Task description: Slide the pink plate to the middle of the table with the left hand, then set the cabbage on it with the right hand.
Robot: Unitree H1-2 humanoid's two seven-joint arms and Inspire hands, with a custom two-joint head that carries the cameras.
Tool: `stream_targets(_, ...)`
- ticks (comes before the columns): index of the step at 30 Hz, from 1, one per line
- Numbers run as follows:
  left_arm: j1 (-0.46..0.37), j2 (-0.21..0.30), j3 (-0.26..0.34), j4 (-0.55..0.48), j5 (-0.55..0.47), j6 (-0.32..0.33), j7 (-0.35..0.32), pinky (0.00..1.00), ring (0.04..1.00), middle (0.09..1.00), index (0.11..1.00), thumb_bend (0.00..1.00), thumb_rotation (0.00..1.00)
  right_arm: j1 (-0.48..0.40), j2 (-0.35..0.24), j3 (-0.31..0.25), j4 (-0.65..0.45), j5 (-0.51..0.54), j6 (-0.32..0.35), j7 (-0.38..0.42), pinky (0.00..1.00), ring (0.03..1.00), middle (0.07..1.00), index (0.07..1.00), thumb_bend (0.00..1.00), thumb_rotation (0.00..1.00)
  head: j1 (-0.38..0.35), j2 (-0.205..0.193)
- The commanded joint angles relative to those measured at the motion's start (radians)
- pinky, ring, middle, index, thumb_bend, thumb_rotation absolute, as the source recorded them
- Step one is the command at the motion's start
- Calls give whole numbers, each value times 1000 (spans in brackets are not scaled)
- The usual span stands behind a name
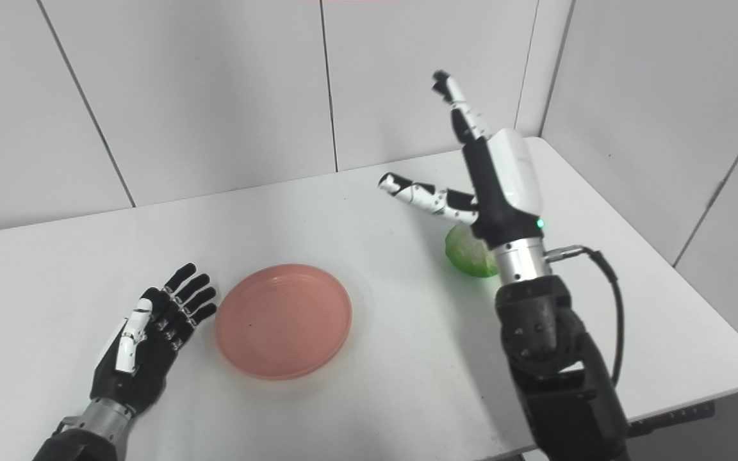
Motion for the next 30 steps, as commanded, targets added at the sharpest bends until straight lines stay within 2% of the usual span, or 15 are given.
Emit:
stream_targets(1,64,19,11,108,1,-8,-17,863,874,878,866,481,976,-40,-42,-32,5,-11,-28,-31,844,911,931,959,1000,713,-9,-3)
stream_targets(6,49,27,25,162,-9,-31,-50,848,869,877,869,516,929,-32,-95,-77,46,-39,26,-17,897,950,964,980,1000,689,-24,-7)
stream_targets(12,44,31,40,186,-13,-43,-60,825,855,866,859,531,890,-22,-131,-95,85,-27,80,20,887,962,993,1000,1000,668,-36,-7)
stream_targets(17,42,35,47,195,-13,-42,-60,815,849,858,853,525,882,-19,-163,-77,147,-12,111,72,889,967,1000,1000,1000,649,-43,-5)
stream_targets(22,44,40,51,198,-12,-50,-63,808,844,856,850,517,889,-27,-188,-49,212,-24,135,104,833,943,1000,1000,1000,656,-45,0)
stream_targets(26,48,44,50,193,-15,-55,-67,811,845,856,850,514,893,-35,-209,-27,264,6,134,148,866,980,1000,1000,1000,653,-48,6)
stream_targets(30,50,46,52,187,-17,-50,-68,809,842,853,846,510,890,-46,-225,-2,306,12,125,164,851,973,1000,1000,1000,649,-51,12)
